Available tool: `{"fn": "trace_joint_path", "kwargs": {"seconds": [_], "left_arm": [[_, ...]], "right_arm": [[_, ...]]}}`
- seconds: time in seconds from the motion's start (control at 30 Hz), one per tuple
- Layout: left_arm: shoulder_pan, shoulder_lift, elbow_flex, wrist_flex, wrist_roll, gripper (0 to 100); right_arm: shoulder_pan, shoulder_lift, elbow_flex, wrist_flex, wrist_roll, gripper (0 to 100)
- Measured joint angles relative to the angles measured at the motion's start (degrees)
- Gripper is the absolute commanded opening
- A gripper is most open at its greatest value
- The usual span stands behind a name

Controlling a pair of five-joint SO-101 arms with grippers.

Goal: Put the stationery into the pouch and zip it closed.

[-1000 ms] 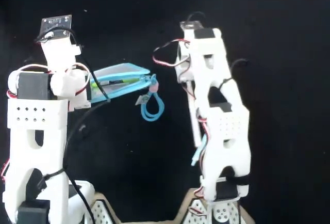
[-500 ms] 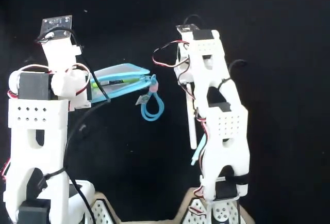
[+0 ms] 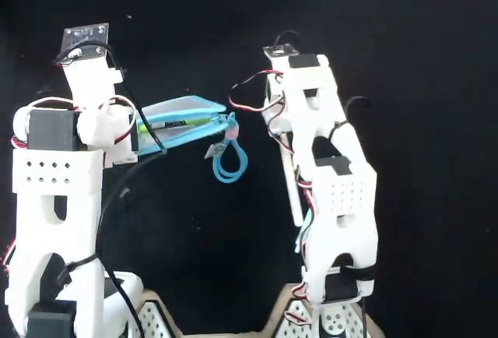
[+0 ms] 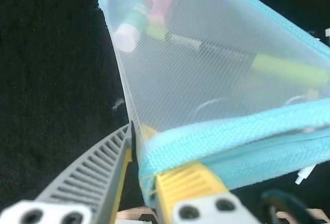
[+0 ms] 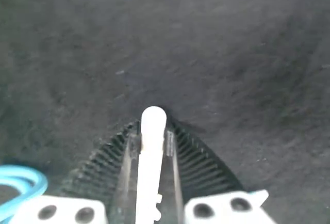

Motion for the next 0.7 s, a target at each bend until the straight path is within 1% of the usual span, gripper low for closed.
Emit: {"fn": "trace_joint_path", "kwargs": {"seconds": [0.17, 0.43, 0.53, 0.7], "left_arm": [[0.0, 0.0, 0.0, 0.0, 0.0, 3], [0.0, 0.0, 0.0, 0.0, 0.0, 3], [0.0, 0.0, 0.0, 0.0, 0.0, 3], [0.0, 0.0, 0.0, 0.0, 0.0, 3]], "right_arm": [[-0.3, -11.1, 8.1, 0.0, 0.0, 1.1], [-1.1, -41.8, 24.5, 0.4, 0.1, 1.1], [-3.5, -54.2, 28.1, 0.4, 0.0, 1.1], [-11.5, -73.1, 31.9, 0.4, -0.2, 1.1]]}}
